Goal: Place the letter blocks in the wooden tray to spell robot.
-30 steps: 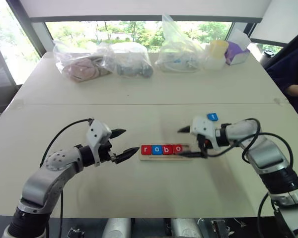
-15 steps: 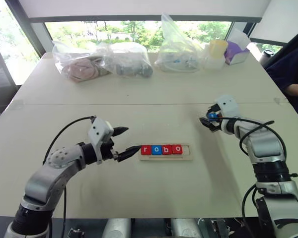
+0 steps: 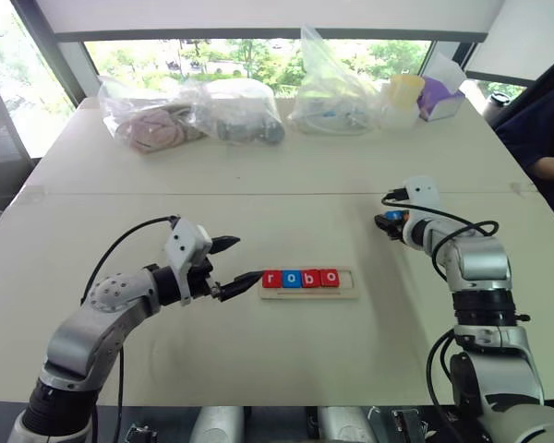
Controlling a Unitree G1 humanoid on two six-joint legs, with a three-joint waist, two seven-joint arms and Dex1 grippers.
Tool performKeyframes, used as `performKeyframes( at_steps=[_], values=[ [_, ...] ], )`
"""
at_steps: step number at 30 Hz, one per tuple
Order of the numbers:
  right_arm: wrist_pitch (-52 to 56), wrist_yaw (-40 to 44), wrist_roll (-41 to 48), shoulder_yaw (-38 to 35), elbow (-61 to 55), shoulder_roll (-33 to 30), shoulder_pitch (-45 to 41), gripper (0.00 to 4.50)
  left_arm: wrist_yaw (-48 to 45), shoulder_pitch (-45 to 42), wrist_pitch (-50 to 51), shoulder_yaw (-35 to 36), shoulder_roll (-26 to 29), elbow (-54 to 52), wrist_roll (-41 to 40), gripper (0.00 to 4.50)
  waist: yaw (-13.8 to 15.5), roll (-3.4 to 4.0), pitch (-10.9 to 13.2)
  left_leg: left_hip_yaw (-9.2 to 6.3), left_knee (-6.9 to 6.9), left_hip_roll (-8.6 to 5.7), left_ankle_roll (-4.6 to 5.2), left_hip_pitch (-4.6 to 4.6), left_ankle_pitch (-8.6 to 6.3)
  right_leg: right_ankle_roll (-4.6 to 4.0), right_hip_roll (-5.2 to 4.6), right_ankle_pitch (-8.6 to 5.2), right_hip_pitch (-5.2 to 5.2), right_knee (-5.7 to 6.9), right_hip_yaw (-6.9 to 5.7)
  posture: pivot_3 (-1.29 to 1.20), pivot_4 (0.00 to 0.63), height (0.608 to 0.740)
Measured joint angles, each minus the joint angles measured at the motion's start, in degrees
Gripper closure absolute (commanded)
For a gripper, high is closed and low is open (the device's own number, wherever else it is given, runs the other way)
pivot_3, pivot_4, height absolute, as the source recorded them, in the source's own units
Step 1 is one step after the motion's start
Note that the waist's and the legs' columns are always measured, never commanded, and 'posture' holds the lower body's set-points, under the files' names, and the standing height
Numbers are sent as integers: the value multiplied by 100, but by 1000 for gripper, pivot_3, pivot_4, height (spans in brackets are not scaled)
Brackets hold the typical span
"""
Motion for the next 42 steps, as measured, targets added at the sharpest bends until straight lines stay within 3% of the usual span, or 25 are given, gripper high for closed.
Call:
performKeyframes(
  at_steps=[2,7,15,23,29,30,32,34,38,42],
  values=[
    [137,-67,63,-57,-28,21,-12,3350,18,9,0,1,0,0,0,0,17,0,0,-1,1,-2,0,0,0,0,-1,0,3,0,-1,0,150,740],
    [904,-241,181,-209,-824,26,281,3331,28,-4,-1,-11,-20,6,7,0,19,0,-1,-7,-4,-3,0,-1,0,1,-1,1,2,-1,-2,0,150,740],
    [3437,-503,475,-858,-4411,560,2018,3331,-78,-19,-48,-108,-34,122,19,0,15,6,-11,-23,-10,3,1,2,-1,2,7,0,2,5,-11,0,150,740],
    [3690,-701,979,-1063,-5646,782,3004,3331,-200,-119,-148,-124,-33,369,47,0,4,4,-12,-15,-3,3,1,5,-1,-17,7,-13,5,2,-7,0,150,740],
    [3754,-808,1312,-1052,-5667,785,2919,327,-243,-254,-156,-176,-74,455,104,0,-2,4,-13,-14,-3,3,1,4,-1,-17,7,-12,5,0,-7,0,150,740],
    [3756,-735,1376,-979,-5614,592,2865,68,-258,-260,-158,-176,-80,456,117,0,-2,6,-12,-12,-1,2,1,3,-1,-17,5,-12,5,-1,-6,0,150,740],
    [3736,-378,1548,-759,-5453,-123,2712,68,-272,-264,-158,-178,-86,457,131,0,-5,16,-5,-1,2,-1,1,2,-1,-17,-2,-12,3,-4,-1,0,150,740],
    [3185,503,1797,-484,-5236,-1134,2466,68,-278,-275,-158,-184,-105,465,143,0,1,-4,-15,2,-5,3,3,-2,-2,-15,9,-13,5,-15,-11,0,150,740],
    [-661,3414,1389,441,-3646,-3406,2640,68,-268,-289,-157,-175,-149,476,148,0,3,11,-2,15,-4,-7,4,-2,-2,12,0,-13,13,-23,-9,0,150,740],
    [-2772,4920,956,953,-2057,-3801,2183,68,-250,-287,-154,-168,-148,477,151,0,-32,-4,0,24,-1,2,3,6,-2,5,2,-11,16,-21,-5,0,150,740]
  ],
)
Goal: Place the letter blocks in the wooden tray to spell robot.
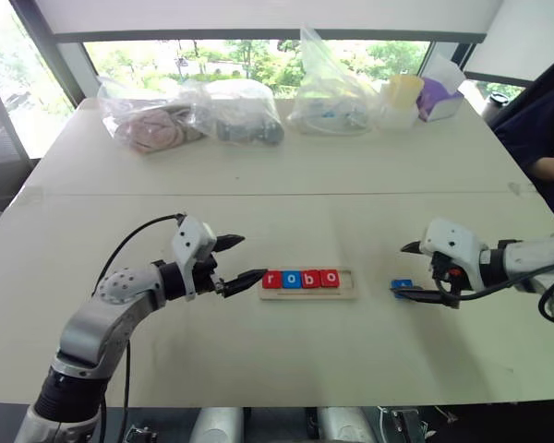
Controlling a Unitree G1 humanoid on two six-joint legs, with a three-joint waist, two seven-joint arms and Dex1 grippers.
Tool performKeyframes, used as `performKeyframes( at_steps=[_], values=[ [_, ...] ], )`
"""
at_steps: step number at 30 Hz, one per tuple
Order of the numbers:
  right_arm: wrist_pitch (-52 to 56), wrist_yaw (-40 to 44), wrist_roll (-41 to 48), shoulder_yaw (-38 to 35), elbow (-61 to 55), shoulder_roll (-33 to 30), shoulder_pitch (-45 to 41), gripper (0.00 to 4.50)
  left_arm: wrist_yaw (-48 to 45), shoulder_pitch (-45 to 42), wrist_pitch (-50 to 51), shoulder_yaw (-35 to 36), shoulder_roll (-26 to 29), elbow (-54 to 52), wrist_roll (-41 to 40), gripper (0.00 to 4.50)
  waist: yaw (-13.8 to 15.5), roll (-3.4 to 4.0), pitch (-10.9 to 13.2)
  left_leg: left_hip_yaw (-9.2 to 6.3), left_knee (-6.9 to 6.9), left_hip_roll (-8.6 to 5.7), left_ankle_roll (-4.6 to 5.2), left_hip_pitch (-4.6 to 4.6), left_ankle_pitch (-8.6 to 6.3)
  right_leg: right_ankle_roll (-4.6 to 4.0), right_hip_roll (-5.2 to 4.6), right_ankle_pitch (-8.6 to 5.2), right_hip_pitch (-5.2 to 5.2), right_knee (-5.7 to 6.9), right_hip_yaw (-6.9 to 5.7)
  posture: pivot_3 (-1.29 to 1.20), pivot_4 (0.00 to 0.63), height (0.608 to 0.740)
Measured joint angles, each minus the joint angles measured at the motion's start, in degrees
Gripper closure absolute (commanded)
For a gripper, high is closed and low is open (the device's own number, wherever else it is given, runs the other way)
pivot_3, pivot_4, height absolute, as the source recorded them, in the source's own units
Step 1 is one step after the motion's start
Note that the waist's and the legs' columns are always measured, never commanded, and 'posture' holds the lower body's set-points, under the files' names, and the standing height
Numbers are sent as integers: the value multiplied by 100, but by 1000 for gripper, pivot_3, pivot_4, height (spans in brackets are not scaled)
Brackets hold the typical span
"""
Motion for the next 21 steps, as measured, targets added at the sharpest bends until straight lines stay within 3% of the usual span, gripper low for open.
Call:
performKeyframes(
  at_steps=[6,20,21],
  values=[
    [-1151,1025,-364,503,1346,52,-504,68,63,44,13,48,35,-74,-11,0,32,4,2,-7,-2,1,0,-2,0,5,-1,5,-6,5,1,0,150,740],
    [-1699,1154,-790,693,1903,379,-565,68,-783,429,-33,212,698,-574,-425,0,40,6,0,-21,2,0,-1,0,0,-16,-5,-2,-4,5,6,0,150,740],
    [-1710,1140,-791,683,1916,400,-565,289,-865,444,-33,237,765,-581,-468,0,33,6,0,-20,2,0,-1,1,0,-16,-5,-2,-4,5,6,0,150,740]
  ],
)
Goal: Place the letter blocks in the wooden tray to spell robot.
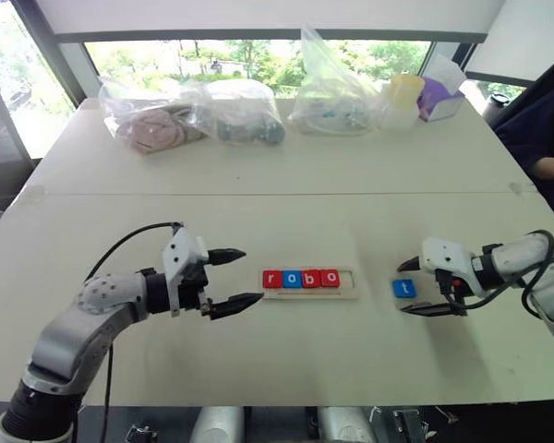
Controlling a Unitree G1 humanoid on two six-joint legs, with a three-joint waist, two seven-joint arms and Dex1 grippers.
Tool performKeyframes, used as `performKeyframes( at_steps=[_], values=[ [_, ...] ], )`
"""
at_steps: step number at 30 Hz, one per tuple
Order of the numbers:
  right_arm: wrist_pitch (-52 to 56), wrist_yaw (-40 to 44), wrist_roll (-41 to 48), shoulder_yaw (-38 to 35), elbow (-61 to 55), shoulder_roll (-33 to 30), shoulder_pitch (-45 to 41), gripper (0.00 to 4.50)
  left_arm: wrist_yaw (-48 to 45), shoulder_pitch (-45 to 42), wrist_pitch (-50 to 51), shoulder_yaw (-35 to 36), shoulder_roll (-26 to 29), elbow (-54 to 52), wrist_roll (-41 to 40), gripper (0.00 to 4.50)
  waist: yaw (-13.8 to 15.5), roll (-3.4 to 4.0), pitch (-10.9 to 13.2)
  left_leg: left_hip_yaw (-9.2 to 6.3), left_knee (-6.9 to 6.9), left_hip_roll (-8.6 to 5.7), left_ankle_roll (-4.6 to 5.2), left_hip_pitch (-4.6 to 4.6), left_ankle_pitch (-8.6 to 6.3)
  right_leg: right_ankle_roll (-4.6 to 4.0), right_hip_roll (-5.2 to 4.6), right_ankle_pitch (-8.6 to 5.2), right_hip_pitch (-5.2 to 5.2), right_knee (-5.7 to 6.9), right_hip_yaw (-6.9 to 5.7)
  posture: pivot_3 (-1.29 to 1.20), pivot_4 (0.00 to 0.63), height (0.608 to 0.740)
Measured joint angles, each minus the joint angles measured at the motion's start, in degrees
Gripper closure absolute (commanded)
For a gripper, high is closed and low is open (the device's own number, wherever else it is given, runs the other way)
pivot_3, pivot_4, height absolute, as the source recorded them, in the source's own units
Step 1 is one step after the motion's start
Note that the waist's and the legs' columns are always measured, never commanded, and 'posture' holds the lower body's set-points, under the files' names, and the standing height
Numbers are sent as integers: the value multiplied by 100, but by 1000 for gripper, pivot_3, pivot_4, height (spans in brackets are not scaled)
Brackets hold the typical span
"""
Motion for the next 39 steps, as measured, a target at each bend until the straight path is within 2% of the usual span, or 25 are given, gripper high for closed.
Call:
performKeyframes(
  at_steps=[3,6,7,20,27,39],
  values=[
    [-3,-105,-38,-27,91,79,-44,1414,-268,2,-7,24,180,2,-67,0,2,0,0,1,1,0,0,2,0,-1,1,0,1,1,0,0,150,740],
    [-53,-171,-85,-32,172,119,-98,3044,-440,-108,-34,24,246,55,-67,0,10,0,0,1,1,0,0,1,0,-1,0,1,2,1,0,0,150,740],
    [-41,-171,-77,-36,154,138,-106,3369,-456,-153,-67,26,247,72,-67,0,11,-1,-1,1,2,0,0,1,0,-1,0,1,2,1,0,0,150,740],
    [733,-194,226,63,-1173,699,-255,3360,-487,-217,-115,22,240,98,-62,0,15,2,0,-2,2,0,0,-1,0,14,1,9,-4,7,1,0,150,740],
    [742,-334,-7,481,-1068,1117,-583,3360,-373,-251,-116,14,184,95,-60,0,10,2,0,-2,2,0,0,-1,0,14,1,9,-5,7,1,0,150,740],
    [627,-404,-224,668,-858,1294,-790,3360,-216,-201,-115,14,160,31,-60,0,10,2,0,-3,2,0,0,-1,0,15,1,10,-4,7,0,0,150,740]
  ],
)
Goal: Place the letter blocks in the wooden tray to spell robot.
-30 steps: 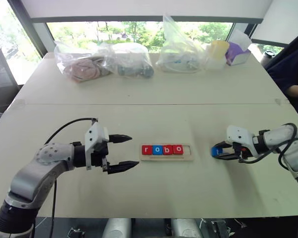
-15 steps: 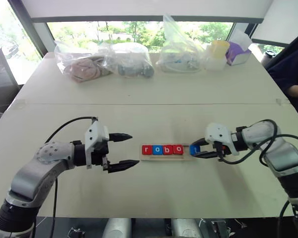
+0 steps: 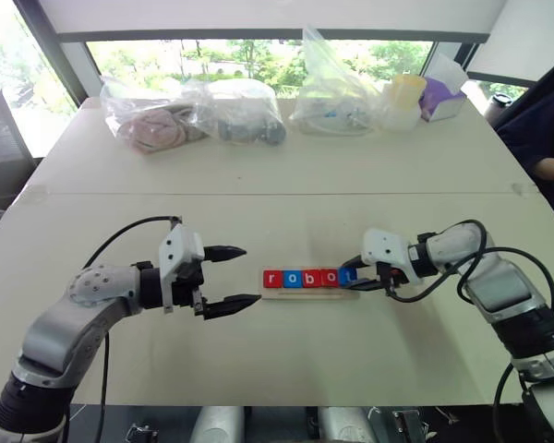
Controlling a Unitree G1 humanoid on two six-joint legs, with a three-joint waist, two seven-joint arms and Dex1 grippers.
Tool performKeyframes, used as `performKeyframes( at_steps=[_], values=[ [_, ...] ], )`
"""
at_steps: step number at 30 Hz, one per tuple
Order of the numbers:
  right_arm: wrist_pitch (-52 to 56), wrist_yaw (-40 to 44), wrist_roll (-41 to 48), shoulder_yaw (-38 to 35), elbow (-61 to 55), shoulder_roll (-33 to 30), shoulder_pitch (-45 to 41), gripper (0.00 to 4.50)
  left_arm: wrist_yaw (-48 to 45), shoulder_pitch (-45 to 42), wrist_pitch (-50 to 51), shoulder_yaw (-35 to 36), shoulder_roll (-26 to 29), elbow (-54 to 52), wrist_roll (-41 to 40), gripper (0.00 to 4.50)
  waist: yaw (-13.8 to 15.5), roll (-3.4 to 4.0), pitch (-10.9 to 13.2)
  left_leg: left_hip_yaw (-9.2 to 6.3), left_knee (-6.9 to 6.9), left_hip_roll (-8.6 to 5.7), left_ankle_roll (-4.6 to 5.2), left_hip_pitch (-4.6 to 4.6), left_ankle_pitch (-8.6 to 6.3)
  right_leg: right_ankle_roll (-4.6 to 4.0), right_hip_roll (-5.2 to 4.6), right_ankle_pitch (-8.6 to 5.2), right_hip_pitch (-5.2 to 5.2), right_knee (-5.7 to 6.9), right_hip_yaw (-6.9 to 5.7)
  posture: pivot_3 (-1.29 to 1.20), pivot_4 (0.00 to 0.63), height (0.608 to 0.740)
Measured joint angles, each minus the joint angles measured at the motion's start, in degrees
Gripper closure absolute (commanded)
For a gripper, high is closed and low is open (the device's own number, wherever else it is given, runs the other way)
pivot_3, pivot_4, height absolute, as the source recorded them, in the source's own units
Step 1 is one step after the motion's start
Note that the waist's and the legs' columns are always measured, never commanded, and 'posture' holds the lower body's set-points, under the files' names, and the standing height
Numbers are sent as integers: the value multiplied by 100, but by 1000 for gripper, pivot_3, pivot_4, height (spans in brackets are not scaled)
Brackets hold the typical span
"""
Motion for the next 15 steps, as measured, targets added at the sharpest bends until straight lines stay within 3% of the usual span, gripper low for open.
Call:
performKeyframes(
  at_steps=[15],
  values=[
    [174,109,7,-1,-115,-69,-7,3360,63,-4,-13,-6,-45,2,9,0,2,0,0,0,0,0,0,0,0,1,0,0,0,0,0,0,150,740]
  ],
)
